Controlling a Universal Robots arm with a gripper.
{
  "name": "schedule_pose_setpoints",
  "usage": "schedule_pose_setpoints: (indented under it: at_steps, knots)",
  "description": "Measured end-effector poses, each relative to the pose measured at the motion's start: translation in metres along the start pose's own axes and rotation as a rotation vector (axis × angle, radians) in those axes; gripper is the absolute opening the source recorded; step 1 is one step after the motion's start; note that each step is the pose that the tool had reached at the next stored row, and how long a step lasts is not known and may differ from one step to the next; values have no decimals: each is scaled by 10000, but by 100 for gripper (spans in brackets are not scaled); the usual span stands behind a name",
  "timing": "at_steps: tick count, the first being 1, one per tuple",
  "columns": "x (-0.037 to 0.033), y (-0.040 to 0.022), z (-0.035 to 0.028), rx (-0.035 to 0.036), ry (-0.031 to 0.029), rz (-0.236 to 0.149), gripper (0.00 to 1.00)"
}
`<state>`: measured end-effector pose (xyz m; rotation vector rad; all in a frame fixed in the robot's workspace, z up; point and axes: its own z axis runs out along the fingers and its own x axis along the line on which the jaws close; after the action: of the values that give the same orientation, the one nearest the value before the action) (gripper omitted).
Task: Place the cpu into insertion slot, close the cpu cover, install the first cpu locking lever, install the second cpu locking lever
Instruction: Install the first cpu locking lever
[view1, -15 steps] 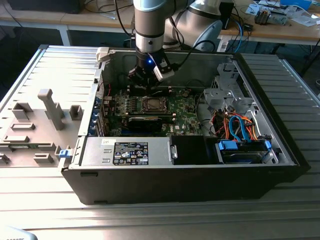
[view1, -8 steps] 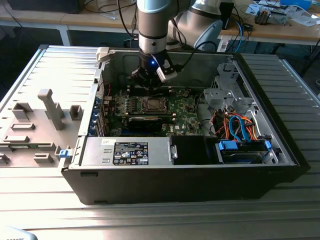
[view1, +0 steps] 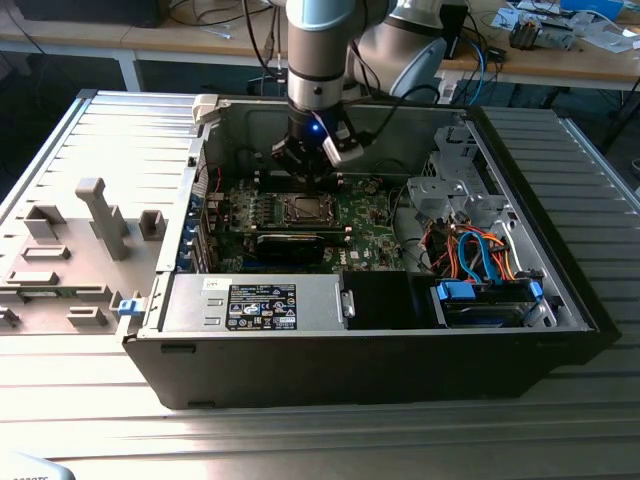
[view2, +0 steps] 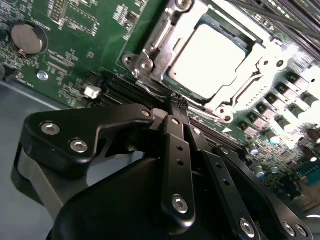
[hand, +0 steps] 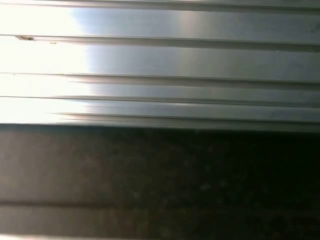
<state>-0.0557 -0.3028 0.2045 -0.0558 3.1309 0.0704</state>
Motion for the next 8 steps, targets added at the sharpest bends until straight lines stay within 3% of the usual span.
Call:
schedule_pose_setpoints:
  at_steps: [8]
  knots:
    - [-111, -7, 37, 4, 19, -11, 11]
